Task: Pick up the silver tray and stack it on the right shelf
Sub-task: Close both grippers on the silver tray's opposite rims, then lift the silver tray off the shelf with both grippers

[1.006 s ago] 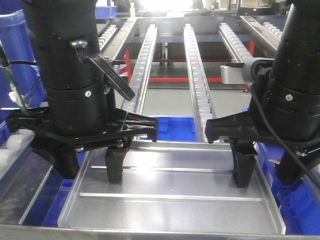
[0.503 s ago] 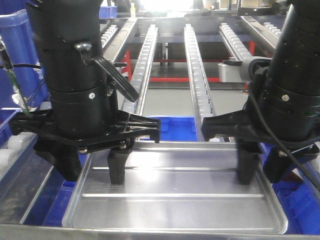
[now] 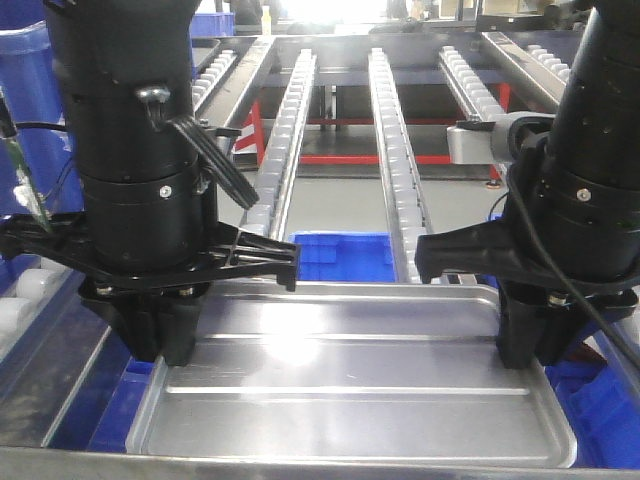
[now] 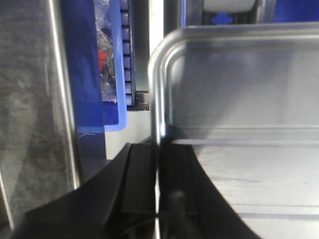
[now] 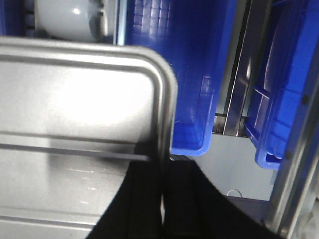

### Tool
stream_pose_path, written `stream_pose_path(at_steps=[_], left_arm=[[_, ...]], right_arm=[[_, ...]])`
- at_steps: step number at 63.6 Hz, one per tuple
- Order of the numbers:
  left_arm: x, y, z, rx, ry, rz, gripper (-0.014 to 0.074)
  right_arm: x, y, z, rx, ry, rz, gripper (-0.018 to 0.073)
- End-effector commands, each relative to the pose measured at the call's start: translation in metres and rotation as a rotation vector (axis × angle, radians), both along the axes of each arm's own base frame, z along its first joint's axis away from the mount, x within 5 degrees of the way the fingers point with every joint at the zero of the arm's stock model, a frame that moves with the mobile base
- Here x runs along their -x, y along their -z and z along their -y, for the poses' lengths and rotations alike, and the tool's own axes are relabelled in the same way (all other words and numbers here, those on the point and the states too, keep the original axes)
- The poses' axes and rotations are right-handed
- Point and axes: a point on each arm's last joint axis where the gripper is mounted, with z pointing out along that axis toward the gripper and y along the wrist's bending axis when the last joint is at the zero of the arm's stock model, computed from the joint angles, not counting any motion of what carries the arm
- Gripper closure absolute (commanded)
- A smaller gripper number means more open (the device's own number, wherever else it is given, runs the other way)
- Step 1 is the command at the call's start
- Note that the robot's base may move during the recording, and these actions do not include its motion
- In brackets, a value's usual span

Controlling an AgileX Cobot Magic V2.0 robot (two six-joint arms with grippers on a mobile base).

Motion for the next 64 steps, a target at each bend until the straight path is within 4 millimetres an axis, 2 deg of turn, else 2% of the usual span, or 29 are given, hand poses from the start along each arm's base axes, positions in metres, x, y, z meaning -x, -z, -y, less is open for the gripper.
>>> stream_pose_path(at_steps=[1,7,15,28,41,54,64], left_arm=[[-0.001,-0.016,0.009,0.103,0.009,0.051,0.0691],[0.001,-0.024,0.007,0.12,0.009,0.067,0.0691],[0.004,-0.045,0.002,0.154,0.015,0.113,0.0692],[0.008,-0.096,-0.009,0.158,0.033,0.224,0.0691],[0.023,-0.151,-0.019,0.216,0.042,0.331,0.0691],[0.053,-0.187,-0.025,0.269,0.108,0.379,0.0691],[0.067,-0.204,-0.025,0.262,0.142,0.402,0.0691]], right_arm=[[-0.001,-0.012,0.001,-0.009,-0.023,0.052,0.0505],[0.001,-0.024,0.003,0.004,-0.035,0.079,0.0505],[0.004,-0.053,0.009,0.019,-0.055,0.157,0.0505],[0.017,-0.104,0.02,-0.013,-0.051,0.297,0.0505],[0.039,-0.145,0.035,-0.046,-0.027,0.381,0.0505],[0.064,-0.17,0.051,-0.077,-0.007,0.444,0.0505],[0.075,-0.179,0.057,-0.094,0.0,0.475,0.0505]])
